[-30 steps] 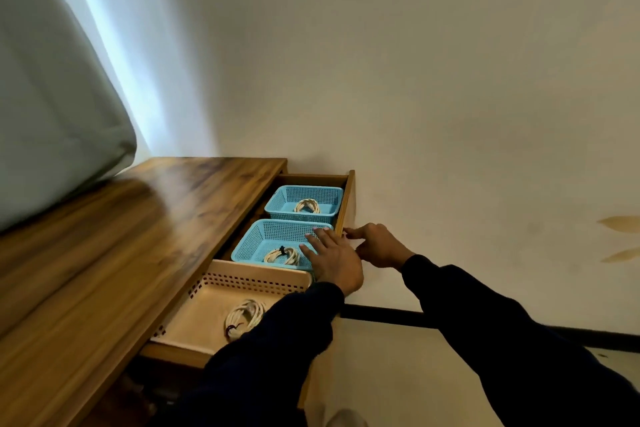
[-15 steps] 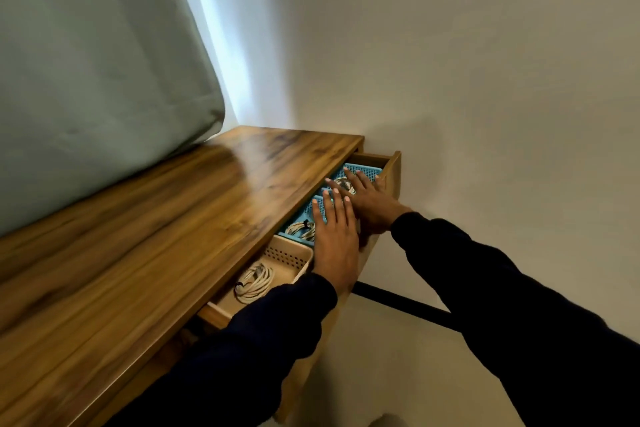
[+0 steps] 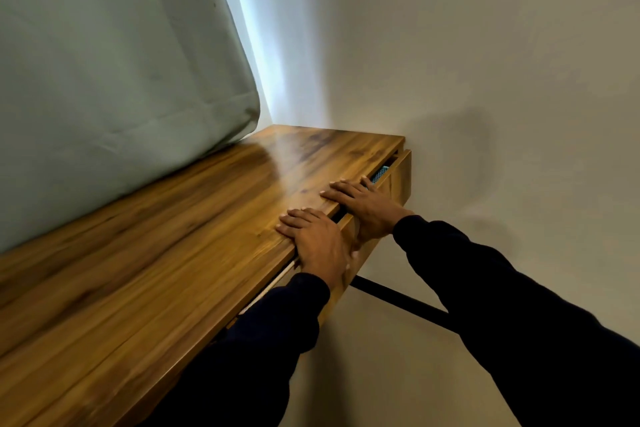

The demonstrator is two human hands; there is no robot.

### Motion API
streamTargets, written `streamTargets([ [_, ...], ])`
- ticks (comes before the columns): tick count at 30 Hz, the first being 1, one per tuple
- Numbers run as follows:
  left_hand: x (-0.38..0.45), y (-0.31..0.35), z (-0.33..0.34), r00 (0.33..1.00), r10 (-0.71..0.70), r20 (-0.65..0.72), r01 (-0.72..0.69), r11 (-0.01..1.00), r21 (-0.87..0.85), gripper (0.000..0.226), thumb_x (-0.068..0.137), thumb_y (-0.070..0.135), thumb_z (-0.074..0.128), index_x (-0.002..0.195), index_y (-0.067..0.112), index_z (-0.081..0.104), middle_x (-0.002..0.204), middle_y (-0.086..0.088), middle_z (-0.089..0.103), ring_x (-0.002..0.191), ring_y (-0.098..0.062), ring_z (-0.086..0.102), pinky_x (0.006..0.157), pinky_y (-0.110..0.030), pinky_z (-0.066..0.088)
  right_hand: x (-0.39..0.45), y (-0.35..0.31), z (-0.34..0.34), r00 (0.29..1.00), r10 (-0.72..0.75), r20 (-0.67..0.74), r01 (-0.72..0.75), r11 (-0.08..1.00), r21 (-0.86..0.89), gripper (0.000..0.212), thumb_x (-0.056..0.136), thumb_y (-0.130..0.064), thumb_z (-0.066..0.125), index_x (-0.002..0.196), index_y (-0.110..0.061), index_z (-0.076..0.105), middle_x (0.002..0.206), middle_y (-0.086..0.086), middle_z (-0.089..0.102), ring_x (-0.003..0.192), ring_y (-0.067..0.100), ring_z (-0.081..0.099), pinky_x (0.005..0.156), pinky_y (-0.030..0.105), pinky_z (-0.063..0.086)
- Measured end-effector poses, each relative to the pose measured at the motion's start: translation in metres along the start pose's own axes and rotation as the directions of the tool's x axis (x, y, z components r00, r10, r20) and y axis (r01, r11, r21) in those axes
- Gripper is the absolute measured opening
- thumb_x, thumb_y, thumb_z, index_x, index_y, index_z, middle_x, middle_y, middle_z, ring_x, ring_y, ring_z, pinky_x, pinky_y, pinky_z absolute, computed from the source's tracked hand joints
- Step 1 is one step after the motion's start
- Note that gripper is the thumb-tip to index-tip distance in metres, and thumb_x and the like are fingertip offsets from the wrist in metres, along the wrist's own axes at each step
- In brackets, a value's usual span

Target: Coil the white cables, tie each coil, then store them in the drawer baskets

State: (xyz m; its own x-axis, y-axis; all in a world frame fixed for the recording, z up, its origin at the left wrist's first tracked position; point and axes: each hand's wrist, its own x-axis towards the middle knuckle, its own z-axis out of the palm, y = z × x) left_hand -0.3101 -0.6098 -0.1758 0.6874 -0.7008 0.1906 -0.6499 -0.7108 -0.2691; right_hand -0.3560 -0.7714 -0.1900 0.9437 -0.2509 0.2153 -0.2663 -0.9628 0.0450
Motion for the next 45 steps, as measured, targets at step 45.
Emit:
streamTargets([
  [45, -0.010, -0.038, 0.011, 0.969, 0.201, -0.141, -0.202, 0.979, 0.008, 0.088, 0.086, 0.052, 0.065, 0.142, -0.009, 0.032, 0.140, -0.036, 0.045, 0.126, -0.050, 0.047, 0.104, -0.053, 0.044, -0.005, -0.020, -0.024, 0.997, 0.006, -0.081, -0.001, 0.997, 0.072, 0.080, 0.074, -0.061, 0.052, 0.142, -0.018, 0.047, 0.143, 0.009, 0.051, 0.128, 0.030, 0.047, 0.104, 0.047, 0.045],
])
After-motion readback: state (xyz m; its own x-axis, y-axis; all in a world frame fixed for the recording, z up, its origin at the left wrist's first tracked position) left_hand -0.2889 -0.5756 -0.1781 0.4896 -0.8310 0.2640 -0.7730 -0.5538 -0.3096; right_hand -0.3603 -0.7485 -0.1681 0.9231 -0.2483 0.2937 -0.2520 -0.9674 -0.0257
